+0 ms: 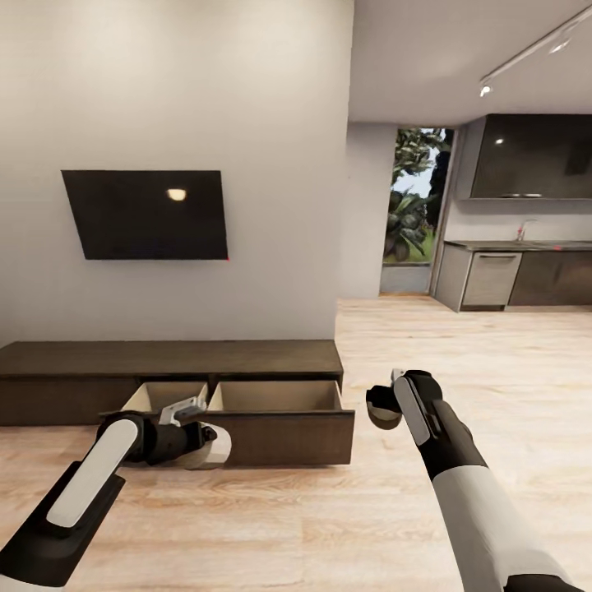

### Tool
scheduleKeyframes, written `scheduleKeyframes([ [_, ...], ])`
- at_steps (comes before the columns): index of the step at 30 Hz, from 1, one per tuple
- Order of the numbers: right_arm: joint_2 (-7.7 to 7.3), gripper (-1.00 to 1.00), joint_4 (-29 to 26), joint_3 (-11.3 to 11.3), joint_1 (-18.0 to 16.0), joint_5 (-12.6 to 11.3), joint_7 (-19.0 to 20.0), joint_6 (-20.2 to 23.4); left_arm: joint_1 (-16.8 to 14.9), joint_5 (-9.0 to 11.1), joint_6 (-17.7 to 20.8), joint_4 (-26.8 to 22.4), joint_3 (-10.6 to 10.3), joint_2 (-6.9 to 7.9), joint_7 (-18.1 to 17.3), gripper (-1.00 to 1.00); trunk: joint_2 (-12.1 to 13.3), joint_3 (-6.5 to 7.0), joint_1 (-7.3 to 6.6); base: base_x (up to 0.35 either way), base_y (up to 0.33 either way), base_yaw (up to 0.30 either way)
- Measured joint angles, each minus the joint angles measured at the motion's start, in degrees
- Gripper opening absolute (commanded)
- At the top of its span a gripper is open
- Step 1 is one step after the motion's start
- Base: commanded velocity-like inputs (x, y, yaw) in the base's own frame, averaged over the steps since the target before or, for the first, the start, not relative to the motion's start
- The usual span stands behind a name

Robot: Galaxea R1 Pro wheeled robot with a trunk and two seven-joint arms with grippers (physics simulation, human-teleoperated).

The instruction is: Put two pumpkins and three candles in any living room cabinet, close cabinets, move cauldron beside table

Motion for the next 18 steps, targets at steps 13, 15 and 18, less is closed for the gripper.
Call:
scheduleKeyframes([
  [13, 1.21, -1.0, 11.58, 2.37, -0.13, -0.73, -0.36, -4.06, -8.12, 0.13, 0.11, 11.58, -3.22, -3.85, -0.24, -1.0, 0.01, 0.0, 0.0, 0.324, 0.0, 0.0],
  [15, 2.05, -1.0, 13.25, 3.33, -0.46, -0.87, -0.56, -4.03, -11.68, 0.02, 0.32, 15.82, -3.19, -3.98, -0.3, -1.0, 0.0, 0.0, 0.0, 0.329, 0.0, 0.0],
  [18, 3.47, -1.0, 15.76, 3.85, -3.66, -0.72, -0.68, -2.85, -17.17, 0.87, 0.05, 19.7, -3.18, -4.07, -0.35, -1.0, 0.0, 0.02, 0.0, 0.33, 0.0, 0.0],
])
